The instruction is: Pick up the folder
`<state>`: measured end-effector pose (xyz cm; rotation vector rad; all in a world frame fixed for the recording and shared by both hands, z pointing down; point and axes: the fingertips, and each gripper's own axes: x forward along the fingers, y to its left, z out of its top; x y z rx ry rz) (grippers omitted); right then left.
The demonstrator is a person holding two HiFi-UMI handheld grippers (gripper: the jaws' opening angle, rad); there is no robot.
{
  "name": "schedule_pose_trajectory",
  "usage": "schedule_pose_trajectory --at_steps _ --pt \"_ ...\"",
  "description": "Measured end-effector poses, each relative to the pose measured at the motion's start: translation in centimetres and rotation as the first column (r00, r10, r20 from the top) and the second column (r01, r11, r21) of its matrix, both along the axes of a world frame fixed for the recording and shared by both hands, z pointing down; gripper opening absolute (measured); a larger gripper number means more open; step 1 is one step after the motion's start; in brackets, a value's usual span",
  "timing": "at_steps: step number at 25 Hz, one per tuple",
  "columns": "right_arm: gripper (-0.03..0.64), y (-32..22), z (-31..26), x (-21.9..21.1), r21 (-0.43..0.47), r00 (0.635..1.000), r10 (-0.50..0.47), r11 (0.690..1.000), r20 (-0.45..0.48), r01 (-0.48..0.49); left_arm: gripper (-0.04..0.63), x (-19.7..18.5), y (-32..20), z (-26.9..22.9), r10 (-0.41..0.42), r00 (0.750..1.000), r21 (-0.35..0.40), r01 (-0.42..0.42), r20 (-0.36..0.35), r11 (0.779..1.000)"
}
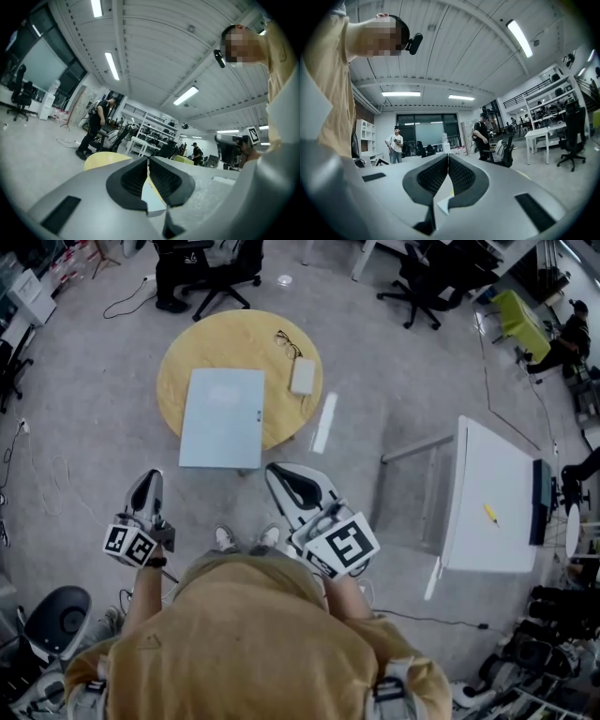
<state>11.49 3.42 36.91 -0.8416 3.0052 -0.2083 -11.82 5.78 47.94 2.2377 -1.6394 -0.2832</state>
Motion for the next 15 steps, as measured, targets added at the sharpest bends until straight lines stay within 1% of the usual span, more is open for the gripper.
schedule_pose_trajectory --at_steps 2,4,7,9,11,13,15 --pt "0.000 0.4 0.4 1.1 -0.004 1.000 0.001 1.000 -0.010 -0.001 0.005 0.0 -0.5 1.6 -0.013 1.000 -0.030 0.012 -0.027 0.999" --pt "0.000 0.7 0.7 2.2 -0.007 1.000 0.007 1.000 -0.017 -0.007 0.005 0.4 -0.9 2.9 -0.013 1.000 -0.055 0.013 -0.006 0.998" --pt "0.000 0.5 0.6 2.8 -0.006 0.999 0.036 0.999 0.004 -0.036 0.005 0.8 -1.8 4.4 -0.004 1.000 -0.087 0.005 0.013 0.996" --pt "0.000 0.5 1.2 3.2 -0.016 0.999 0.036 0.999 0.006 -0.036 0.005 1.1 -2.3 4.7 -0.004 1.000 -0.090 0.005 0.012 0.996" --pt "0.000 0.7 2.3 3.3 -0.040 1.000 0.015 0.999 -0.008 -0.015 0.005 1.4 -2.6 4.7 -0.008 1.000 -0.083 0.009 0.019 0.996" --pt "0.000 0.7 3.0 3.1 -0.057 1.000 -0.007 0.998 -0.008 0.007 0.006 1.6 -2.3 4.4 -0.016 1.000 -0.073 0.018 0.023 0.997" --pt "0.000 0.2 3.0 2.5 -0.057 1.000 -0.024 0.998 0.002 0.024 0.005 1.4 -2.1 3.8 -0.032 0.999 -0.064 0.033 0.021 0.997"
